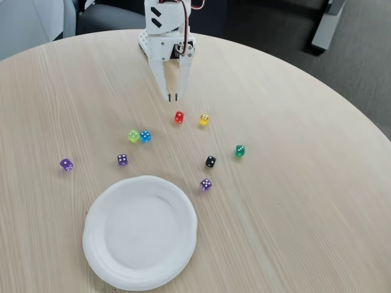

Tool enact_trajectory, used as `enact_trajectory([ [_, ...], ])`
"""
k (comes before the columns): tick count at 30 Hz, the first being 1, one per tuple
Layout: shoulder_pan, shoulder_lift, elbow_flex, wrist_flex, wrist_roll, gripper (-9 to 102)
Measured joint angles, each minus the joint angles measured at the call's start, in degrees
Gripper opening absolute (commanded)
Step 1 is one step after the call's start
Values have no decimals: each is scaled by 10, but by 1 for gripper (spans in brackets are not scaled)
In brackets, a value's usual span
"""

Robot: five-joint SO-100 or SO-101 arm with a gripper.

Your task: Pick a purple dice and put it in the plate.

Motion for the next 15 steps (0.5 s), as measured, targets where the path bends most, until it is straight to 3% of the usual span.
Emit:
enact_trajectory([
  [15,0,0,0,0,44,5],
])
